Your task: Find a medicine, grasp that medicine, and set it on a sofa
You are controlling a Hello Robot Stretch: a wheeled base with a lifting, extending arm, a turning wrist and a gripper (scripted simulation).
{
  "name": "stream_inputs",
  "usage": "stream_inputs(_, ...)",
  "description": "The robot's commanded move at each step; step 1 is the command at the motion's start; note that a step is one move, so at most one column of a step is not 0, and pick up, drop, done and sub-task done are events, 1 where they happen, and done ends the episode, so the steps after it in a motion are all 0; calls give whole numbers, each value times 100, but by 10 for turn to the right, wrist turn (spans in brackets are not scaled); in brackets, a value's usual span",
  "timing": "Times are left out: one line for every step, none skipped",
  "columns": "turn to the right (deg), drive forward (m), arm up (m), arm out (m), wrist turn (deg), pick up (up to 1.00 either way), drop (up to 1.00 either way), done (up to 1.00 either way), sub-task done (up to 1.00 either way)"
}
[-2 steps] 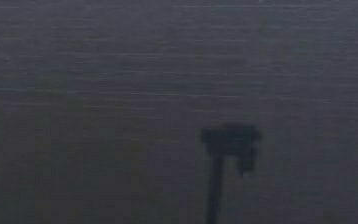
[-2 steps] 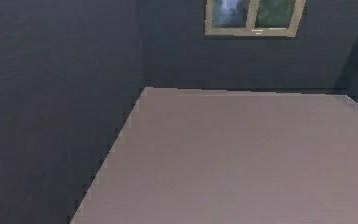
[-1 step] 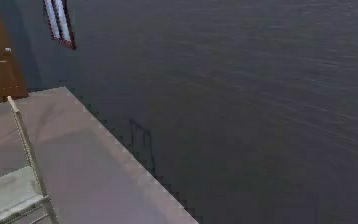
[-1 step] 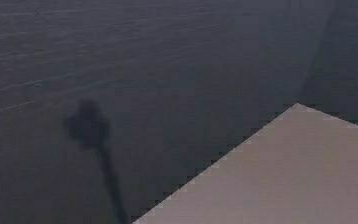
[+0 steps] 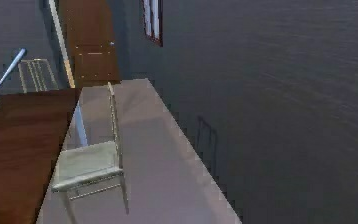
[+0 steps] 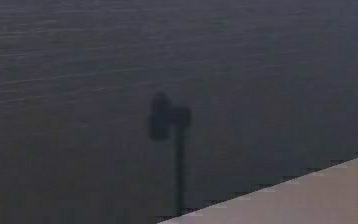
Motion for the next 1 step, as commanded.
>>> stream_inputs(0, 100, 0, 0, 0, 0, 0, 0, 0)
